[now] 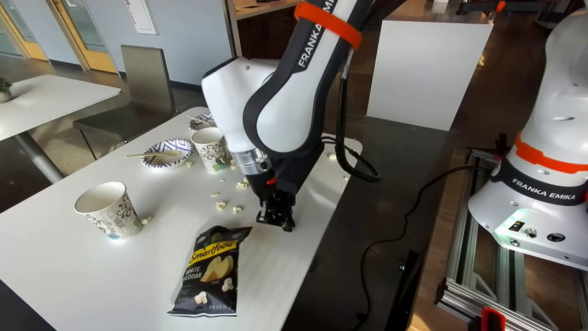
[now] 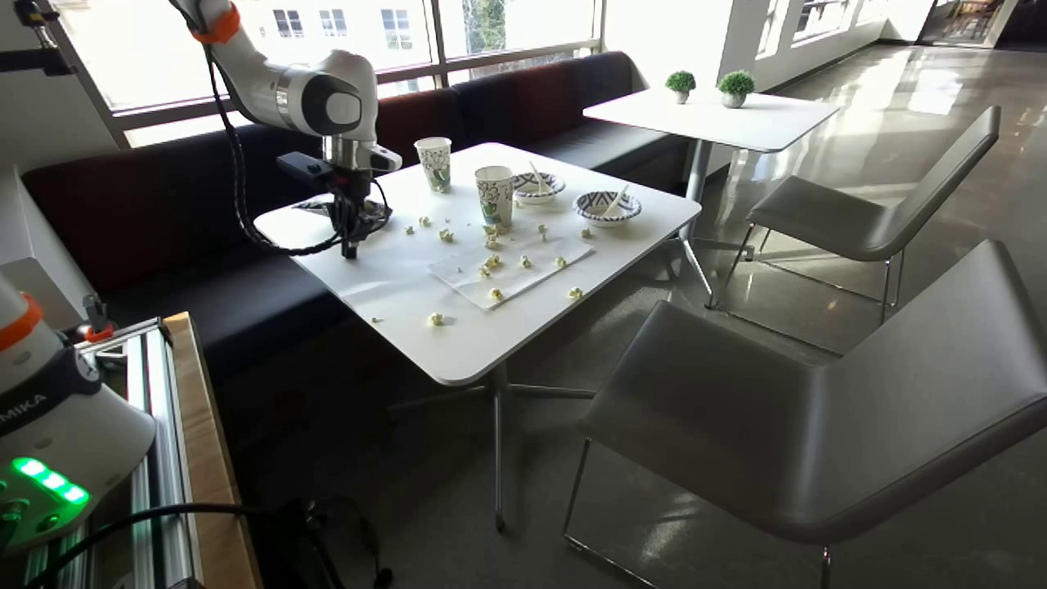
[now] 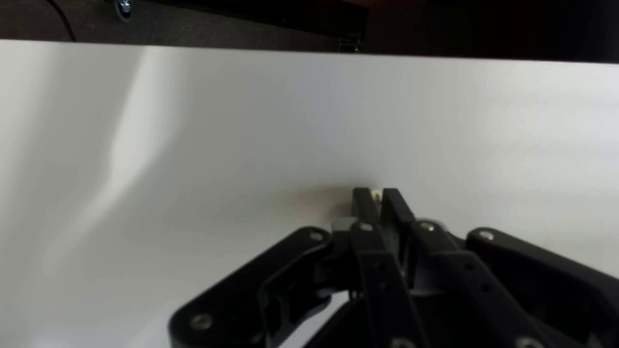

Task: Put some pieces of popcorn into the paper cup on the right

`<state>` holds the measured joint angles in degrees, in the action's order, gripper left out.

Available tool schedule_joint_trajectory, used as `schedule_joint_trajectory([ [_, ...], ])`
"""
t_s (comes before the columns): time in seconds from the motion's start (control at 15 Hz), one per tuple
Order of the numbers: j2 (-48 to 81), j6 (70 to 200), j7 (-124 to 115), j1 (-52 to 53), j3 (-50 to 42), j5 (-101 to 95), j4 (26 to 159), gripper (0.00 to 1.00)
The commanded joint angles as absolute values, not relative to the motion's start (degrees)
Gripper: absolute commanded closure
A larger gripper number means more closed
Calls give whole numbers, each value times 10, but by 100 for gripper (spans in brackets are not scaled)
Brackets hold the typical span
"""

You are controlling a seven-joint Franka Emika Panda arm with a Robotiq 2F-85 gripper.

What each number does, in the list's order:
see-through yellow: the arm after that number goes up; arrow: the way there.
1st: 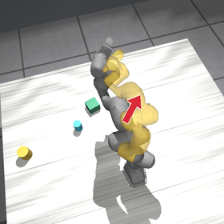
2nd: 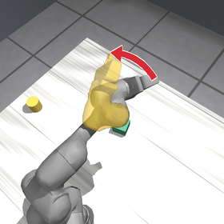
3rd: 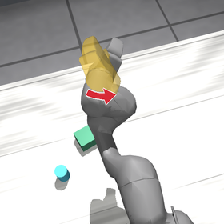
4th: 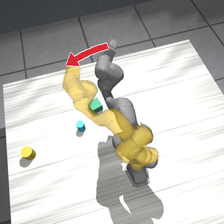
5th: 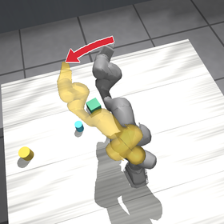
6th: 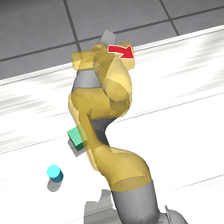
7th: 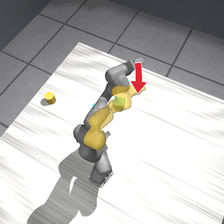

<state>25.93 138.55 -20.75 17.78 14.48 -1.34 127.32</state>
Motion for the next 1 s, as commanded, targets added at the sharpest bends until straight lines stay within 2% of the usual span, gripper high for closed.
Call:
schedule_joint_trajectory([
  [0.0, 267, 1383, -192, 189, 138, 4, 1266, 93],
  [0.47, 264, 1384, -192, 194, 138, 2, 1268, 91],
  [0.8, 254, 1387, -192, 196, 138, 1, 1272, 93],
  [0.93, 246, 1389, -193, 196, 138, 0, 1273, 87],
])
